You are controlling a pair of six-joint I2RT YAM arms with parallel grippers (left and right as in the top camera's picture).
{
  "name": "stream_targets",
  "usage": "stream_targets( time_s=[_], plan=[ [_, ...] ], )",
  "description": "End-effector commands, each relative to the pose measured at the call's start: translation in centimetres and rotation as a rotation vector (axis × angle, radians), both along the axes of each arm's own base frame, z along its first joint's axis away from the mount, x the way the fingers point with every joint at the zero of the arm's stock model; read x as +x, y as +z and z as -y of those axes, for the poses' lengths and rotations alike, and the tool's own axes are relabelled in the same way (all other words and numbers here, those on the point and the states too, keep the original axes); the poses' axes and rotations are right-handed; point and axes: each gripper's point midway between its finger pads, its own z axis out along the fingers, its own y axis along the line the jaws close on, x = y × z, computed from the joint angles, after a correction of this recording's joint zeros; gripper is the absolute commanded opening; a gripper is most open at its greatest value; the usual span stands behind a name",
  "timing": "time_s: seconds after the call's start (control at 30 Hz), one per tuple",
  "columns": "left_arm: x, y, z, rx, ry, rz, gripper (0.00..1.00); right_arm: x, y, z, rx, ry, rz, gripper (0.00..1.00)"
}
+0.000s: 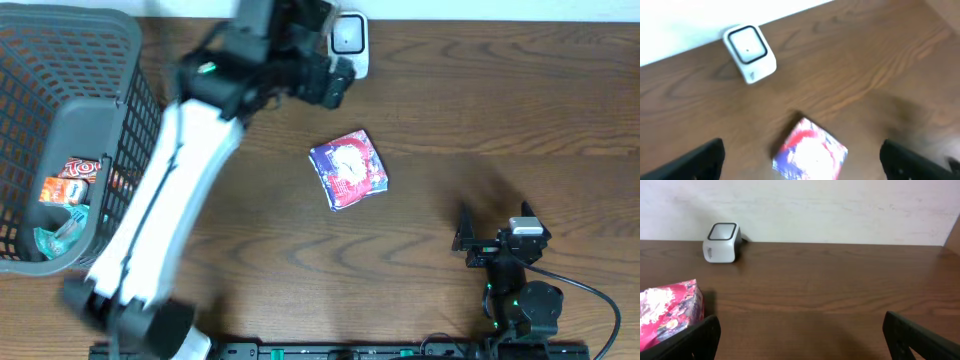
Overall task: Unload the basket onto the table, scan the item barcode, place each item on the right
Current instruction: 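Lift the red-purple bag out and place it on the table centre, then reach the left gripper into the basket and grasp the red Delfi bar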
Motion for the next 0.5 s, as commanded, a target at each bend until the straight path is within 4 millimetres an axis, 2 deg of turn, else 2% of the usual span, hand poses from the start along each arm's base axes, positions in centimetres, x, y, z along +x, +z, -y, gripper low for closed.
stream_targets(
  time_s=[0.0, 0.1, 0.2, 0.3, 0.37, 0.47],
  plan=[
    [-3.0, 1.6, -1.7, 0.018, 0.010, -0.022, 1.00, 0.0, -0.1, 0.2, 0.000, -0.008, -0.003, 0.99],
    [-5.1, 1.0, -2.6, 0.045, 0.009, -0.089, 0.98, 0.0, -0.1, 0.2, 0.000, -0.008, -0.003, 0.99],
    [-6.2, 0.4, -3.2, 0.085, -0.005, -0.117, 0.98, 0.0, -0.1, 0.2, 0.000, -0.008, -0.003, 0.99],
    [-5.8, 0.0, -4.7, 0.122, 0.066, -0.129, 0.98, 0.0, -0.1, 0.2, 0.000, -0.008, -0.003, 0.99],
    [-5.0, 0.1, -6.7, 0.130, 0.189, -0.133, 0.98, 0.0, -0.1, 0.2, 0.000, -0.008, -0.003, 0.99],
    [-4.8, 0.8, -9.0, 0.123, 0.266, -0.129, 0.98, 0.0, -0.1, 0.2, 0.000, -0.009, -0.002, 0.99]
  ],
)
